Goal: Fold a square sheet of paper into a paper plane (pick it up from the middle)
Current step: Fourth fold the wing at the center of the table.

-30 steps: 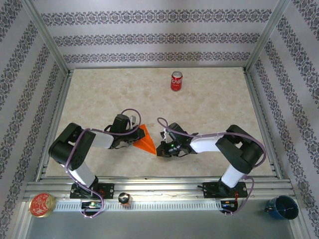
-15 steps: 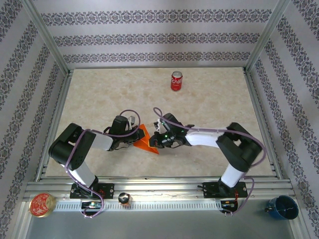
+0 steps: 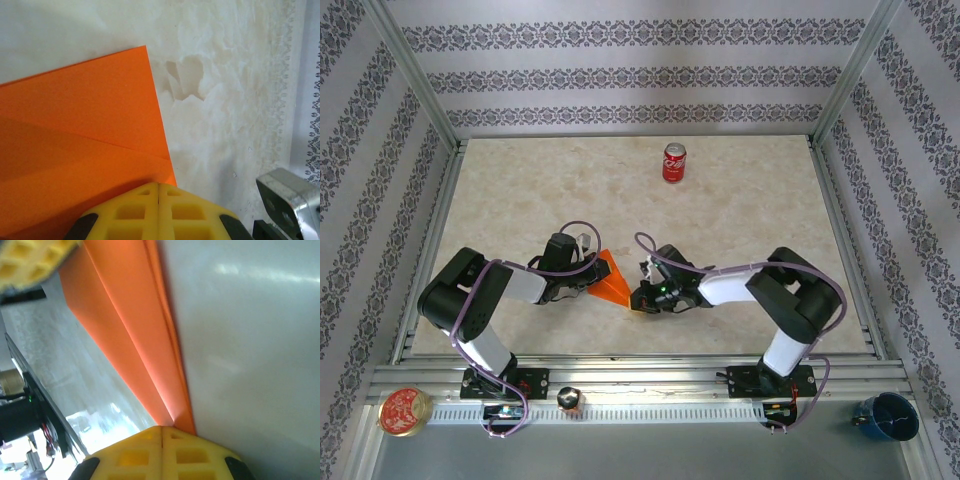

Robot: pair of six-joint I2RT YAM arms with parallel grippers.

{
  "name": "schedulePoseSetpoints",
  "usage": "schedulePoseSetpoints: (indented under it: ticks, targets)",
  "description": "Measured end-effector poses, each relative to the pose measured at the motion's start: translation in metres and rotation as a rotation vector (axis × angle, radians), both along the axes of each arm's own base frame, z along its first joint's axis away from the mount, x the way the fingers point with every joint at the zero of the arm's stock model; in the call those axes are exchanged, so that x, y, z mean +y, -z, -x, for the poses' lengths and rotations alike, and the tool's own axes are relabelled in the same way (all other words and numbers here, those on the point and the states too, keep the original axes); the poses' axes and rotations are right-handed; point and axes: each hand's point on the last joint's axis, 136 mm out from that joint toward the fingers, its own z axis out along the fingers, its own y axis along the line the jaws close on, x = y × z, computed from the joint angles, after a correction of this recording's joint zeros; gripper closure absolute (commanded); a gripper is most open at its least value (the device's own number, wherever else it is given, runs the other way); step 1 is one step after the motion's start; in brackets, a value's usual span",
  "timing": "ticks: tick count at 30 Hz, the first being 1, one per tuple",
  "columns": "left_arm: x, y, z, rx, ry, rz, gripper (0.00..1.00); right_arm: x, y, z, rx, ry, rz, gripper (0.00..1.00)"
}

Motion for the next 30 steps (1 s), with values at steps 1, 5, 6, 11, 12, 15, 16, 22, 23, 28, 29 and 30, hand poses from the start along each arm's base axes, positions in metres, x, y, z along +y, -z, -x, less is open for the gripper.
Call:
schedulePoseSetpoints:
  ticks: [1, 5, 6, 11, 12, 15, 16, 22, 23, 28, 29, 30]
  targets:
    - [0.000, 0.000, 0.000, 0.001, -0.002, 0.001, 1.00, -0.004, 0.000, 0.004, 0.003, 0.002, -0.001, 0.95]
    - [0.000, 0.000, 0.000, 0.004, -0.004, 0.003, 1.00, -0.018, -0.001, 0.018, 0.023, 0.007, 0.011, 0.92]
    - [0.000, 0.000, 0.000, 0.003, -0.004, 0.003, 1.00, -0.020, -0.003, 0.020, 0.026, 0.008, 0.017, 0.92]
    - [0.000, 0.000, 0.000, -0.003, -0.004, 0.005, 1.00, -0.013, -0.039, 0.010, -0.039, 0.017, -0.033, 0.92]
    - [0.000, 0.000, 0.000, -0.004, -0.004, 0.006, 1.00, -0.009, -0.046, 0.004, -0.052, 0.022, -0.045, 0.92]
    - [0.000, 0.000, 0.000, -0.006, -0.004, 0.007, 1.00, 0.002, -0.055, -0.016, -0.073, 0.038, -0.066, 0.93]
    - [0.000, -0.001, 0.000, -0.007, -0.004, 0.008, 1.00, 0.006, -0.053, -0.020, -0.069, 0.040, -0.061, 0.93]
    - [0.000, -0.001, 0.000, -0.009, -0.004, 0.009, 1.00, 0.016, -0.024, -0.034, -0.013, 0.049, -0.004, 0.95]
    - [0.000, -0.001, 0.000, -0.009, -0.004, 0.009, 1.00, 0.016, -0.019, -0.034, -0.005, 0.049, 0.006, 0.95]
    - [-0.001, -0.001, 0.001, -0.008, 0.001, 0.014, 1.00, 0.009, 0.000, -0.031, 0.027, 0.057, 0.055, 0.99]
    - [-0.001, -0.002, 0.000, -0.007, 0.000, 0.016, 1.00, 0.009, 0.001, -0.030, 0.022, 0.057, 0.052, 0.99]
    - [-0.001, -0.002, 0.001, -0.006, 0.000, 0.016, 0.99, 0.009, 0.001, -0.030, 0.016, 0.057, 0.045, 0.99]
